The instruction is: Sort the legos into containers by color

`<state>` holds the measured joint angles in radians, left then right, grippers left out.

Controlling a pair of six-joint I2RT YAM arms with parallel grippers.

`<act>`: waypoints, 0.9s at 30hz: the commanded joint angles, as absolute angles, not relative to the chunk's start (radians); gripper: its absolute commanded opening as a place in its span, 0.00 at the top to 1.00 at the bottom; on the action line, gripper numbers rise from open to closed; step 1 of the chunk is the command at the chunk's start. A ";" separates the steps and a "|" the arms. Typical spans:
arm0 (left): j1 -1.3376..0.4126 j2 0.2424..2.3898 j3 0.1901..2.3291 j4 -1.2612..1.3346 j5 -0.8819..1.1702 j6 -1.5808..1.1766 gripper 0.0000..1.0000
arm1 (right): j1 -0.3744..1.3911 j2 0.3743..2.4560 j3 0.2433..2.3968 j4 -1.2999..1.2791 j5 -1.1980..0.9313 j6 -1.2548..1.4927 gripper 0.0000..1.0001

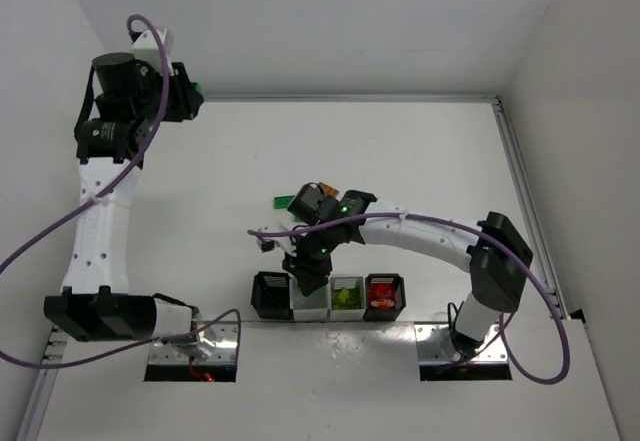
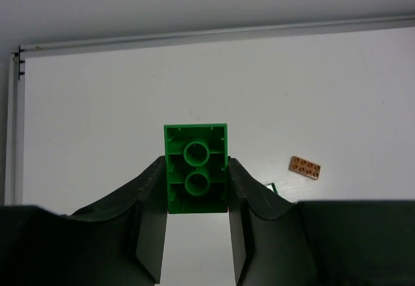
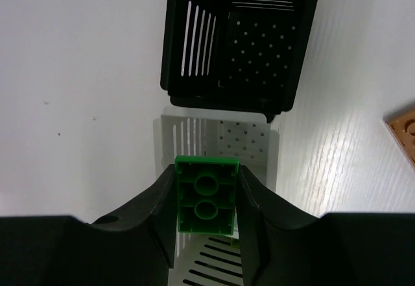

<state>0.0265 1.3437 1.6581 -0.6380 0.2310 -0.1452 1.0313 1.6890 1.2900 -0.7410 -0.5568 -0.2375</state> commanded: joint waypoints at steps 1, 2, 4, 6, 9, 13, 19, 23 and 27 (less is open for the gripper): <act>0.067 1.257 1.614 -0.706 0.353 -0.086 0.99 | 1.061 1.712 1.338 -0.718 -0.540 -0.262 0.66; 0.067 1.212 1.600 -0.716 0.388 -0.065 0.99 | 1.062 1.724 1.338 -0.718 -0.540 -0.262 0.64; 0.067 1.175 1.566 -0.727 0.402 -0.010 0.99 | 1.062 1.724 1.338 -0.709 -0.540 -0.241 0.56; 0.067 1.131 1.555 -0.739 0.413 0.012 0.99 | 1.051 1.724 1.316 -0.699 -0.540 -0.230 0.52; 0.067 1.077 1.528 -0.750 0.439 0.058 0.98 | 1.039 1.704 1.292 -0.690 -0.552 -0.209 0.44; 0.067 1.005 1.461 -0.750 0.517 0.129 0.96 | 1.008 1.639 1.282 -0.658 -0.500 -0.170 0.42; 0.040 0.960 1.430 -0.856 0.675 0.305 0.91 | 0.749 1.576 1.292 -0.592 -0.543 -0.042 0.44; -0.038 1.003 1.471 -0.982 0.718 0.471 0.91 | 0.537 1.575 1.281 -0.543 -0.601 0.044 0.44; -0.231 1.100 1.523 -1.096 0.610 0.509 0.93 | 0.443 1.585 1.281 -0.543 -0.595 0.064 0.44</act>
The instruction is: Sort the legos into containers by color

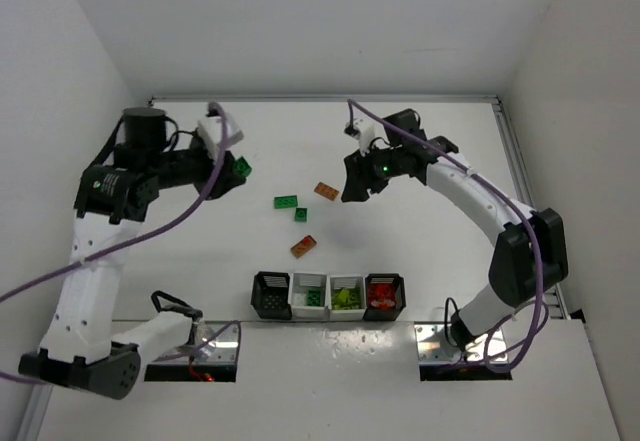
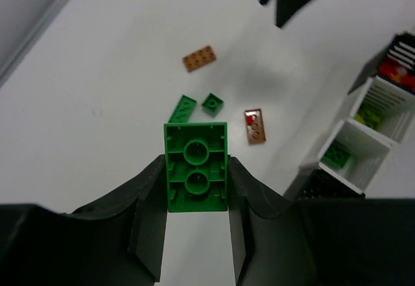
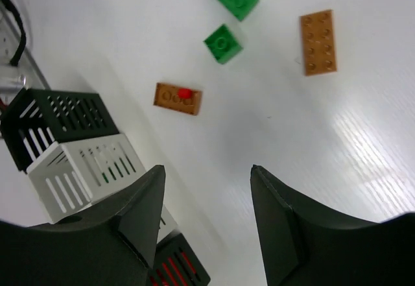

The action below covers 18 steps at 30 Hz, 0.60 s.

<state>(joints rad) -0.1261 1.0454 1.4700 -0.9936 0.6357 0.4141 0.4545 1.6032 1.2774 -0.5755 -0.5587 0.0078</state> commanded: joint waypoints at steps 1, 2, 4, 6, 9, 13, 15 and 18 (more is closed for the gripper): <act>-0.279 1.150 1.532 -1.113 0.576 0.518 0.93 | 0.433 1.594 1.292 -0.543 -0.583 0.064 0.44; -0.379 1.172 1.532 -1.123 0.543 0.518 0.95 | 0.414 1.603 1.292 -0.543 -0.583 0.064 0.44; -0.490 1.219 1.523 -1.123 0.456 0.489 0.96 | 0.405 1.627 1.324 -0.554 -0.549 0.064 0.44; -0.639 1.250 1.508 -1.108 0.413 0.457 0.96 | 0.396 1.650 1.339 -0.554 -0.539 0.055 0.44; -0.747 1.311 1.489 -1.108 0.400 0.457 0.96 | 0.396 1.692 1.390 -0.540 -0.509 0.029 0.44; -0.886 1.350 1.436 -1.120 0.350 0.457 0.94 | 0.407 1.810 1.509 -0.629 -0.500 -0.035 0.44; -0.954 1.361 1.399 -1.120 0.305 0.457 0.94 | 0.416 1.851 1.568 -0.663 -0.509 -0.055 0.44; -1.002 1.379 1.365 -1.120 0.256 0.457 0.93 | 0.425 1.890 1.586 -0.663 -0.529 -0.064 0.44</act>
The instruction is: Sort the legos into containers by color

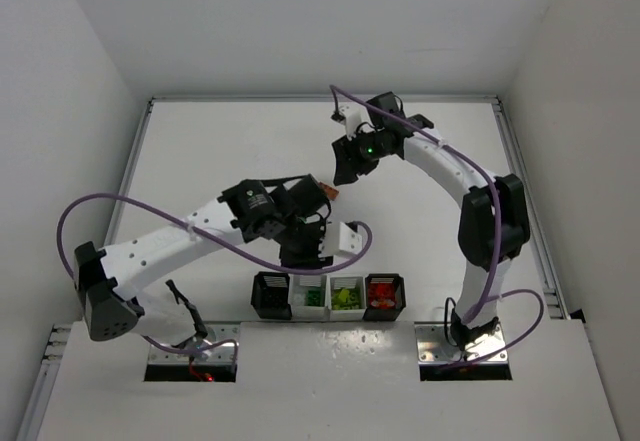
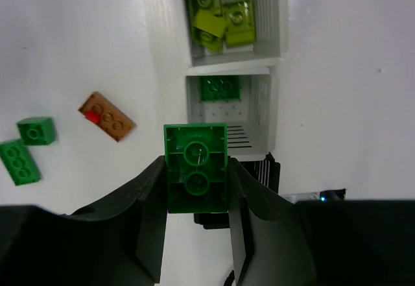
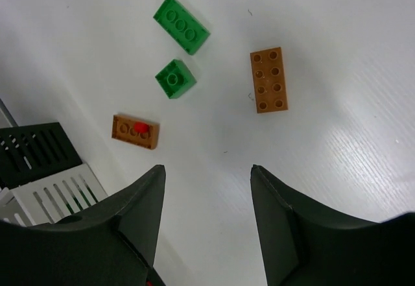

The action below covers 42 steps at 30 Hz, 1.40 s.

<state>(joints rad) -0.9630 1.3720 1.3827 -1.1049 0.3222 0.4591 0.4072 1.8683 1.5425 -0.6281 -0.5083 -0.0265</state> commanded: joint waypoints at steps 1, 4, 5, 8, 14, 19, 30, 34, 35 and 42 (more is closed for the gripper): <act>-1.017 1.379 1.350 -1.109 0.256 0.457 0.91 | 0.425 1.899 1.586 -0.652 -0.529 -0.064 0.44; -1.040 1.402 1.324 -1.100 0.256 0.457 0.90 | 0.434 1.953 1.640 -0.698 -0.564 -0.089 0.43; -1.040 1.402 1.324 -1.100 0.256 0.457 0.90 | 0.434 1.963 1.649 -0.709 -0.577 -0.098 0.43; -1.062 1.411 1.302 -1.100 0.245 0.466 0.90 | 0.477 2.016 1.689 -0.770 -0.542 -0.139 0.43; -1.094 1.454 1.293 -1.103 0.245 0.466 0.83 | 0.569 2.062 1.689 -0.732 -0.480 -0.150 0.43; -1.123 1.463 1.264 -1.094 0.236 0.457 0.70 | 0.578 2.071 1.689 -0.732 -0.471 -0.141 0.43; -1.123 1.440 1.284 -1.003 0.126 0.388 0.37 | 0.607 2.114 1.689 -0.759 -0.439 -0.173 0.43; -1.108 1.407 1.340 -0.973 0.046 0.347 0.36 | 0.627 2.123 1.689 -0.750 -0.417 -0.173 0.43; -1.071 1.407 1.398 -0.973 0.029 0.321 0.36 | 0.637 2.123 1.689 -0.741 -0.404 -0.173 0.43; -0.798 1.302 1.597 -0.798 -0.113 0.177 0.26 | 0.657 2.167 1.707 -0.750 -0.394 -0.195 0.42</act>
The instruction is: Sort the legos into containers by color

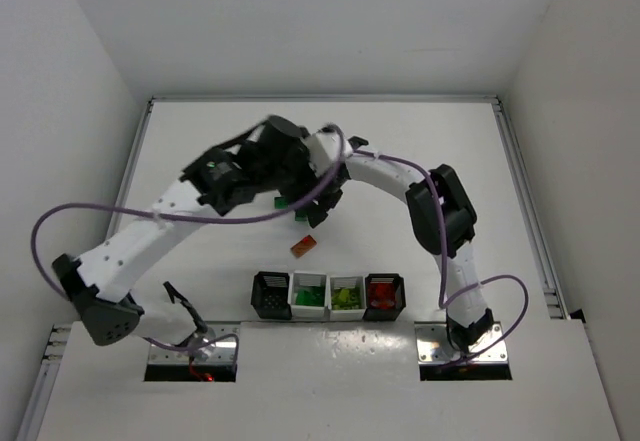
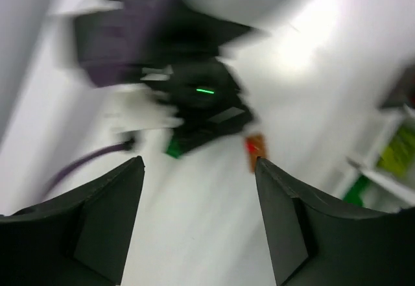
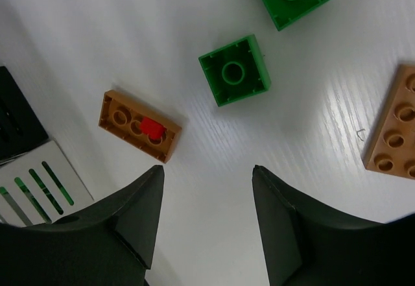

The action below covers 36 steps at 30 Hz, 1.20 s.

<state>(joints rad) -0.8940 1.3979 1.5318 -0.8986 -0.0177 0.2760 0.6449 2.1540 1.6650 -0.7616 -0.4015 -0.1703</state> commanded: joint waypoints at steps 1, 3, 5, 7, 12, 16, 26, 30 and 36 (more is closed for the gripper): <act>-0.772 1.287 1.597 -0.757 -0.133 0.161 0.25 | 0.657 2.168 1.716 -0.750 -0.394 -0.195 0.42; -0.705 1.237 1.580 -0.718 -0.152 0.127 0.19 | 0.667 2.178 1.717 -0.736 -0.381 -0.195 0.42; -0.669 1.194 1.543 -0.674 -0.202 0.084 0.15 | 0.667 2.201 1.730 -0.724 -0.371 -0.163 0.35; -0.625 1.172 1.508 -0.649 -0.250 0.049 0.10 | 0.676 2.221 1.756 -0.715 -0.371 -0.144 0.15; -0.549 1.117 1.453 -0.615 -0.299 0.026 0.05 | 0.689 2.230 1.756 -0.671 -0.328 -0.126 0.08; -0.494 1.079 1.413 -0.606 -0.308 -0.009 0.05 | 0.710 2.240 1.767 -0.638 -0.310 -0.147 0.01; -0.410 1.042 1.390 -0.597 -0.357 -0.101 0.01 | 0.739 2.350 1.871 -0.686 -0.307 -0.201 0.08; -0.400 1.051 1.390 -0.597 -0.400 -0.110 0.01 | 0.739 2.362 1.871 -0.695 -0.270 -0.201 0.15; -0.368 1.060 1.338 -0.588 -0.449 -0.143 0.01 | 0.739 2.362 1.835 -0.672 -0.259 -0.210 0.39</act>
